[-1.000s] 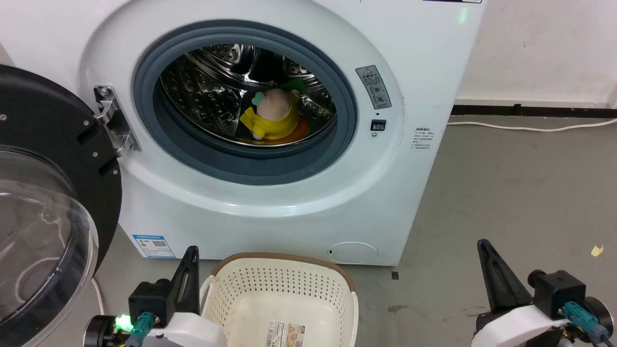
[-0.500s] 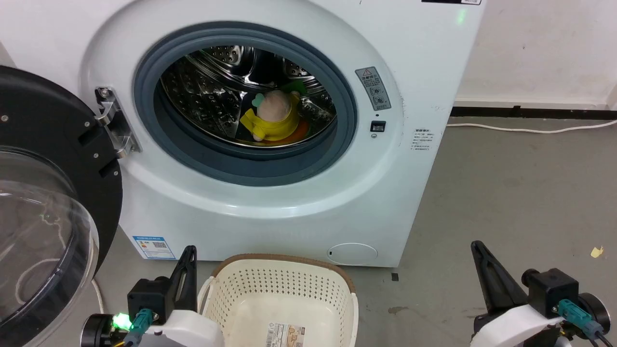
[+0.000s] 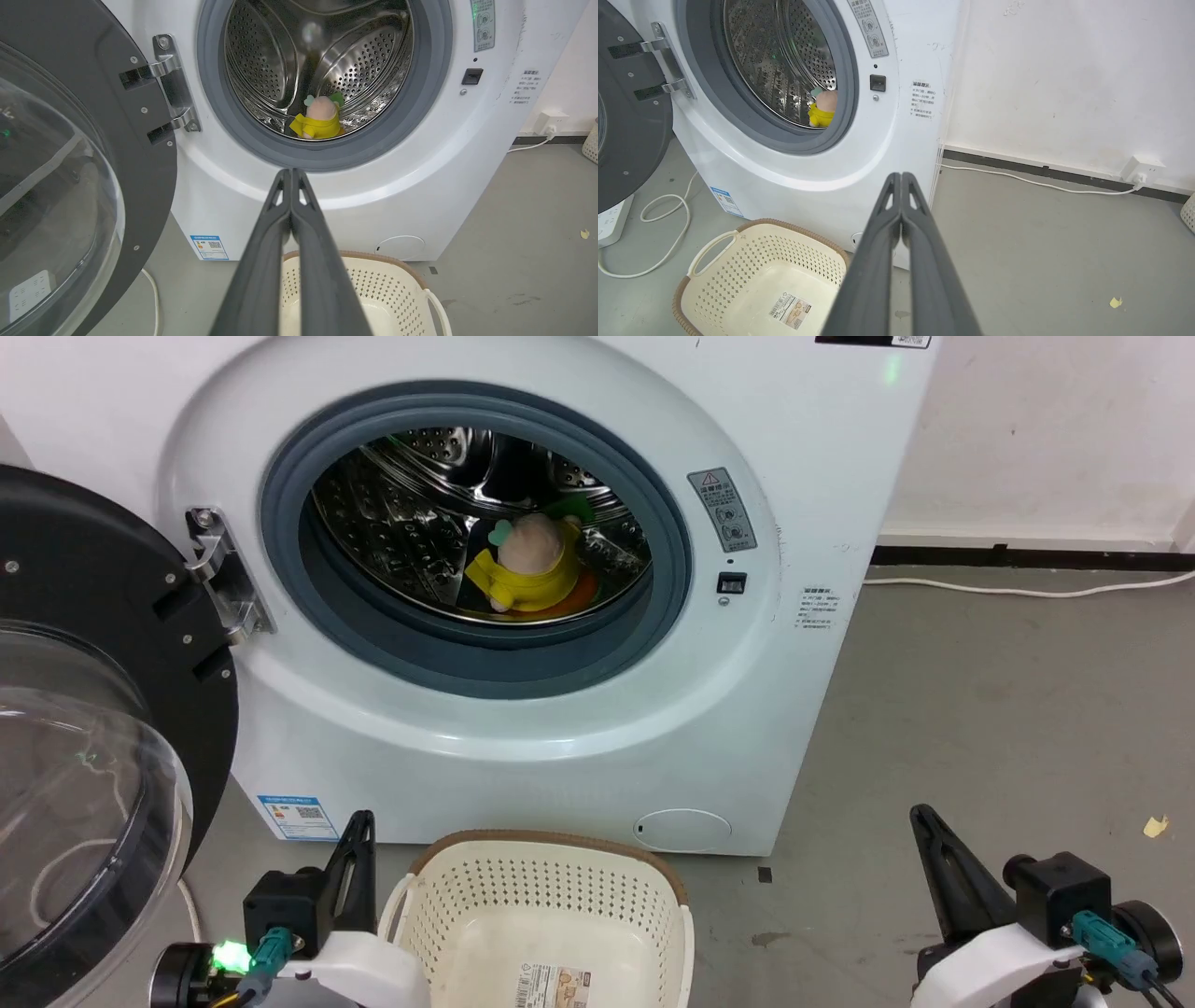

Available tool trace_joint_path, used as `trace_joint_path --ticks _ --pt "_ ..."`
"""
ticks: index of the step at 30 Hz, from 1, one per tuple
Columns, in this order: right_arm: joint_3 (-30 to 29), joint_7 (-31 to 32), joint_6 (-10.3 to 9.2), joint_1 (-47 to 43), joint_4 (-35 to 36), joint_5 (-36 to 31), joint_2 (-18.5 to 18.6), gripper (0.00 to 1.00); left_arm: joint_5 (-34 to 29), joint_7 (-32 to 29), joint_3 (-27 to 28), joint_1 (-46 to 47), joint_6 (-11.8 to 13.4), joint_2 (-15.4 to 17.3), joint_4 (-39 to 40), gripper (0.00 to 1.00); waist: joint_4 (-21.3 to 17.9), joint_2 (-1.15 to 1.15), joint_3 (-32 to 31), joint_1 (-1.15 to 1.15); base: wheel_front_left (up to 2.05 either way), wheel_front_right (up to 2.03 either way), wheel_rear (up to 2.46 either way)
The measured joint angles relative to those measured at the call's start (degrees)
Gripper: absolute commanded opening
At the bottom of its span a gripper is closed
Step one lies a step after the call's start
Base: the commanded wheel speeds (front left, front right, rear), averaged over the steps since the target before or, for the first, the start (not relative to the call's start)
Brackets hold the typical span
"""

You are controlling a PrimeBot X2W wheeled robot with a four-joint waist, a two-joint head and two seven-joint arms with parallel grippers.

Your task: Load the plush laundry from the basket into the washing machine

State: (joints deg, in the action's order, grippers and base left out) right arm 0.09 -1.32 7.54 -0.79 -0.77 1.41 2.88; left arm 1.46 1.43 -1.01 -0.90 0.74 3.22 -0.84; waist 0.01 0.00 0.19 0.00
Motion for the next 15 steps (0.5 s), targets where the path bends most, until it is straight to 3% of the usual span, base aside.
trace_joint_path --ticks 15 --pt "0.01 1.24 0.00 0.12 0.51 -0.98 0.00 0.00 -1.31 -1.42 0.85 0.03 -0.49 -0.30 0.56 0.00 -0.02 0.00 -0.19 0.00 0.00 0.00 0.00"
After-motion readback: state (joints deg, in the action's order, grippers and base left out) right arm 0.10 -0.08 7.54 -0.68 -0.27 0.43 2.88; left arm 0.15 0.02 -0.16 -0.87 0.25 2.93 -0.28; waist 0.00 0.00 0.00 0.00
